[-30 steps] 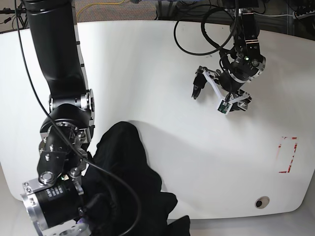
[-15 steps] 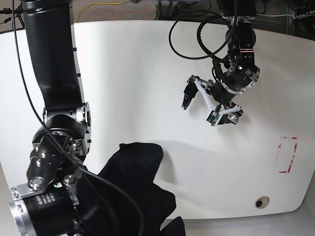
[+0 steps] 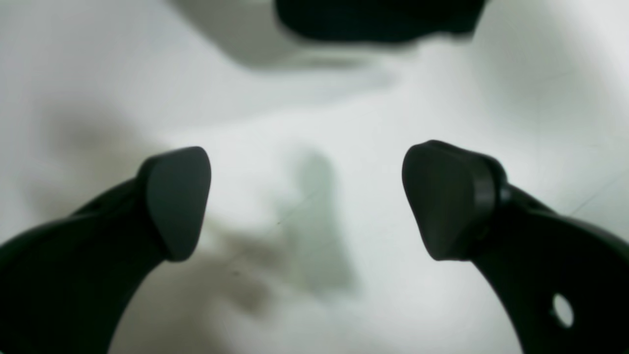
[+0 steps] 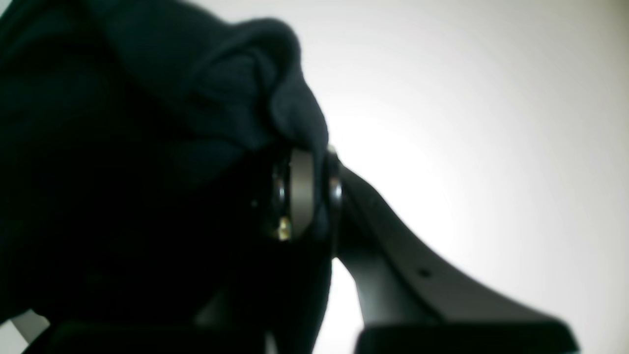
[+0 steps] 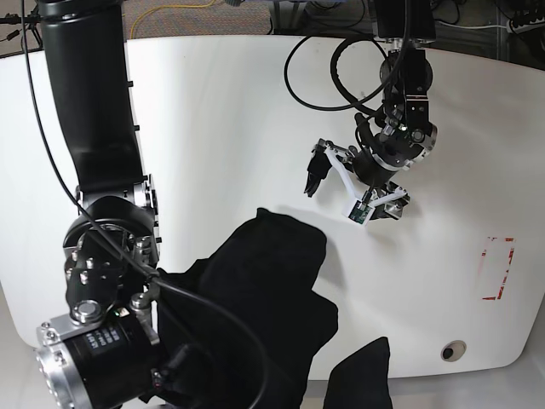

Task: Fold the T-shirt properly
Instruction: 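Lift the shirt with the right gripper and pull it toward the robot, then move the left gripper to the hanging shirt and grasp its edge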

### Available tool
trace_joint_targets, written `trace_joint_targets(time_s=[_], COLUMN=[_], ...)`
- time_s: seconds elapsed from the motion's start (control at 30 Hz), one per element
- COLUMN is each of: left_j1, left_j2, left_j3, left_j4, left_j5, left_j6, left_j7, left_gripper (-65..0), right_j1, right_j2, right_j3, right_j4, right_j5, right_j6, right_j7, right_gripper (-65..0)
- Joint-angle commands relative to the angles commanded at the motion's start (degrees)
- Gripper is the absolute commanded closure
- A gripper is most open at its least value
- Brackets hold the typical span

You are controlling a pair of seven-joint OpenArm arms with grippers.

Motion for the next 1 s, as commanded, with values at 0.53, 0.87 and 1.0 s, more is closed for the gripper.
trace_joint_targets(time_s=[0.53,0.87,1.0], left_j1=[2.29,2.02,1.85], left_j2=[-0.26,-0.26,-0.26], left_j3=[-0.18,-0.18,-0.09], left_j4=[0.26,0.26,0.18], left_j5=[-0.09,-0.09,-0.09], left_j6=[-0.44,-0.44,-0.44], left_j7=[0.0,0.0,0.0], left_gripper=[-62.5,-62.5,-62.5], right_j1=[-5.8,-5.98,-5.98], right_j2=[0.0,0.0,0.0], right_j3=[0.0,0.0,0.0], right_j4=[1.14,1.14,1.14], right_j5=[0.0,0.0,0.0], right_j6=[-0.18,-0.18,-0.18], right_j7=[0.0,0.0,0.0], right_gripper=[0.0,0.0,0.0])
